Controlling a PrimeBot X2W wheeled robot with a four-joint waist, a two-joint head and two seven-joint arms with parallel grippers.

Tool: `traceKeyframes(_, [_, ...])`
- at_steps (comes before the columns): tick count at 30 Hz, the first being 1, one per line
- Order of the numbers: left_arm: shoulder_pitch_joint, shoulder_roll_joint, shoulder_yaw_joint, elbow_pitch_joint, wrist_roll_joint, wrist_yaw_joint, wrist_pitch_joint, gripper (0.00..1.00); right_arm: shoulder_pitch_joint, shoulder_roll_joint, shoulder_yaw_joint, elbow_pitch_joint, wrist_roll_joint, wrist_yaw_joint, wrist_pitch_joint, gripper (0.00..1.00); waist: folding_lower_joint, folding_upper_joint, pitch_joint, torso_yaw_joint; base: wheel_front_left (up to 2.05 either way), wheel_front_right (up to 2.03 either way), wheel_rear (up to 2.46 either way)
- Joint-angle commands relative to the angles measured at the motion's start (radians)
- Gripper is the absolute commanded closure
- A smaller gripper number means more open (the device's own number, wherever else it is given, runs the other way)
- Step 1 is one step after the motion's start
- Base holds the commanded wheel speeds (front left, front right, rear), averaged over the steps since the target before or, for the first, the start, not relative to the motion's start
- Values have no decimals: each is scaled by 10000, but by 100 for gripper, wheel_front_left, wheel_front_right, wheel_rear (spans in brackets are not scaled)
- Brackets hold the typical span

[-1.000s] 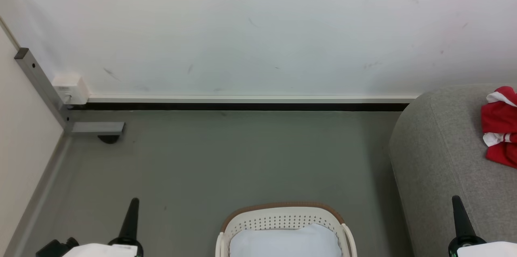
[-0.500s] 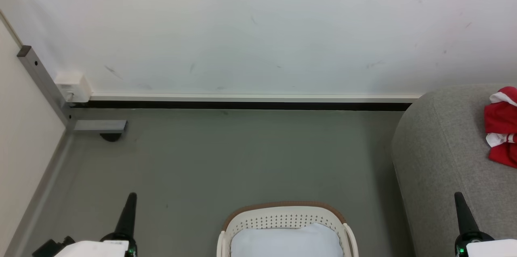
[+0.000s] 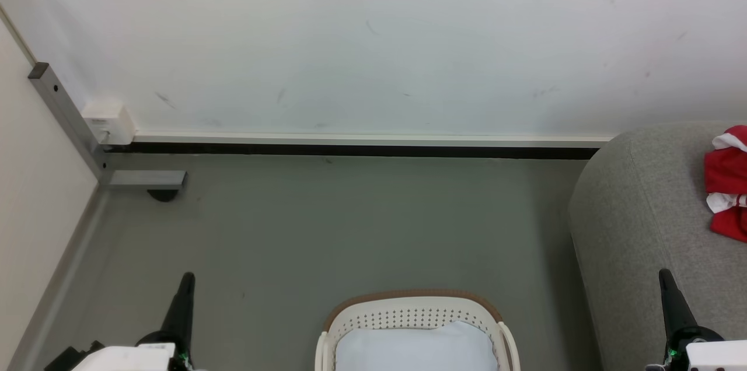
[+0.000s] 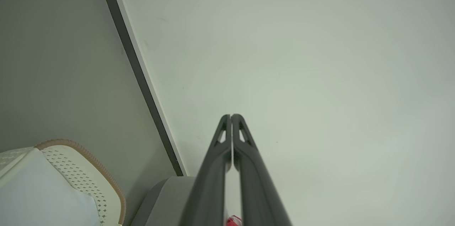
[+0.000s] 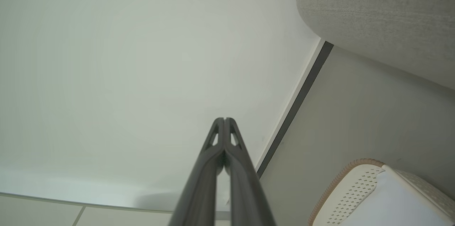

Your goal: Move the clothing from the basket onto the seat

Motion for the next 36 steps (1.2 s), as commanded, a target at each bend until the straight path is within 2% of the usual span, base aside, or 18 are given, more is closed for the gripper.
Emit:
traceKeyframes(1, [-128,34,72,-98,-181,-53,72,100,-122,-99,-37,-70,190,-17,72,100,-1,0,2,4,0,0,0])
traceKeyframes(23, [-159,5,238,-294,-1733,-62,470,100,-226,-105,-167,-243,1749,-21,472,100,-1,0,61,113,0,0,0])
traceKeyframes(36, [-154,7,230,-291,-1692,-60,462,100,-222,-104,-162,-231,1687,-21,470,100,-1,0,61,113,0,0,0])
